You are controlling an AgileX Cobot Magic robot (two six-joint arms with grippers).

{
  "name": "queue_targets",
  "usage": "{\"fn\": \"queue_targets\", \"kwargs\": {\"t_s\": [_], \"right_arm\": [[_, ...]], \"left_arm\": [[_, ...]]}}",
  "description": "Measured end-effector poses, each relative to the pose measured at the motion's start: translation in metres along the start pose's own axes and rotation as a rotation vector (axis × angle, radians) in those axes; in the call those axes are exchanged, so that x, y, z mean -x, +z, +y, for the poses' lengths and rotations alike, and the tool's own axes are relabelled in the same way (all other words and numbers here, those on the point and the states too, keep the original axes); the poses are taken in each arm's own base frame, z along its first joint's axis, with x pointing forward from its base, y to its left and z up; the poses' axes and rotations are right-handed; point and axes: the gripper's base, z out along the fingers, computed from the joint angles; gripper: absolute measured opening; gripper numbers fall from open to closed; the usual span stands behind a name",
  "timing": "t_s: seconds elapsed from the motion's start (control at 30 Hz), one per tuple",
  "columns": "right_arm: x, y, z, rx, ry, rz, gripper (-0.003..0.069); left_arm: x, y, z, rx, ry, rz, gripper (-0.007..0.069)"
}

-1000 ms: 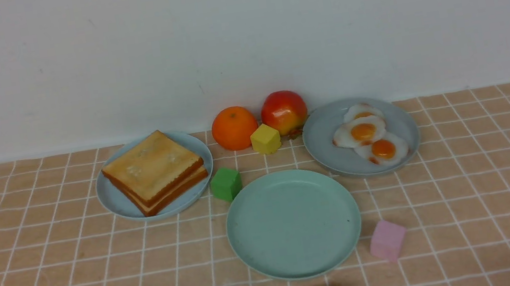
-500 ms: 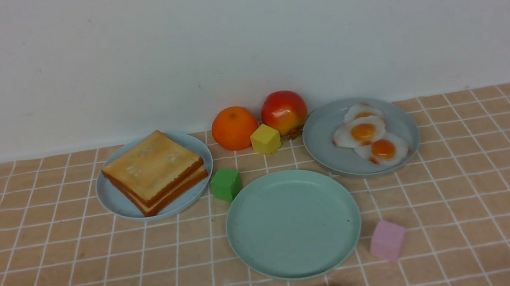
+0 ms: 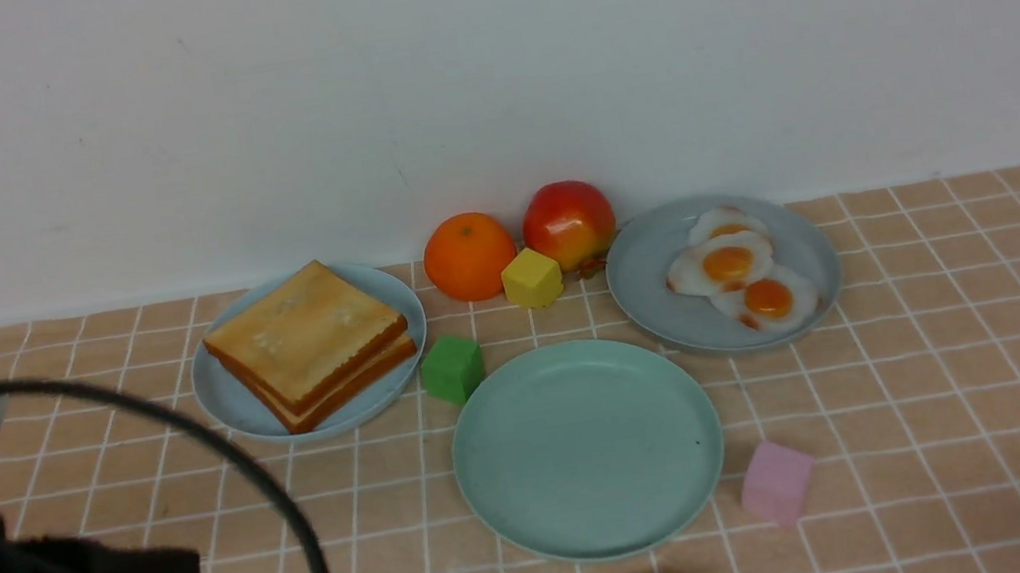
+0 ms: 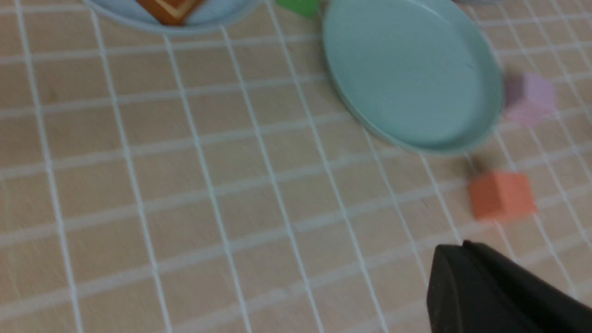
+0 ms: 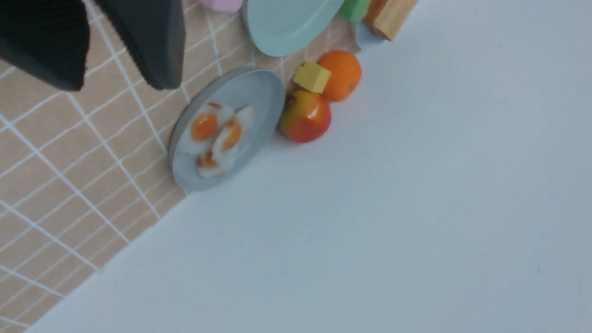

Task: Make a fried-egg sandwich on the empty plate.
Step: Use the left arm to grab a slice of bread

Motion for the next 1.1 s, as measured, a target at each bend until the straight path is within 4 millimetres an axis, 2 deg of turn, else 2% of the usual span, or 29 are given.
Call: {"fn": "queue_targets", "kwargs": {"t_s": [0.03,0.07,0.17,0.3,0.4,0.57,0.67,0.7,0.73,0.77,0.93,1.1], "right_arm": [[0.000,-0.001,0.004,0.007,-0.001,0.038,0.0235],[-0.001,-0.002,0.005,0.006,-0.003,0.060,0.0232],[0.009,-0.012,0.035,0.061,-0.086,0.226,0.0188],[0.042,-0.022,0.085,0.102,-0.312,0.394,0.0085],[0.067,-0.018,0.113,0.072,-0.507,0.523,0.0020],[0.093,0.003,0.141,0.053,-0.715,0.709,0.0001],[0.098,0.018,0.152,0.083,-0.758,0.783,0.0001],[0.098,0.018,0.152,0.085,-0.760,0.785,0.0001],[0.097,0.022,0.154,0.110,-0.778,0.808,0.0002],[0.096,0.022,0.155,0.117,-0.783,0.811,0.0002],[0.091,0.020,0.159,0.190,-0.820,0.847,0.0007],[0.090,0.019,0.161,0.211,-0.825,0.855,0.0012]], "left_arm": [[0.008,0.011,0.003,0.016,0.021,0.005,-0.0013],[0.011,0.012,0.003,0.018,0.028,0.001,-0.0013],[0.030,0.039,0.007,0.031,0.095,0.064,-0.0013],[0.047,0.072,0.010,0.020,0.123,0.163,-0.0013],[0.061,0.093,0.007,0.024,0.184,0.193,-0.0013],[0.084,0.117,-0.001,0.040,0.322,0.203,-0.0013],[0.098,0.140,0.000,0.059,0.381,0.230,-0.0013],[0.097,0.144,0.001,0.062,0.386,0.240,-0.0013],[0.102,0.158,0.004,0.078,0.416,0.267,-0.0010],[0.100,0.160,0.005,0.081,0.419,0.276,-0.0008],[0.111,0.199,0.021,0.164,0.574,0.335,0.0133],[0.112,0.229,0.032,0.214,0.672,0.371,0.0356]]}}
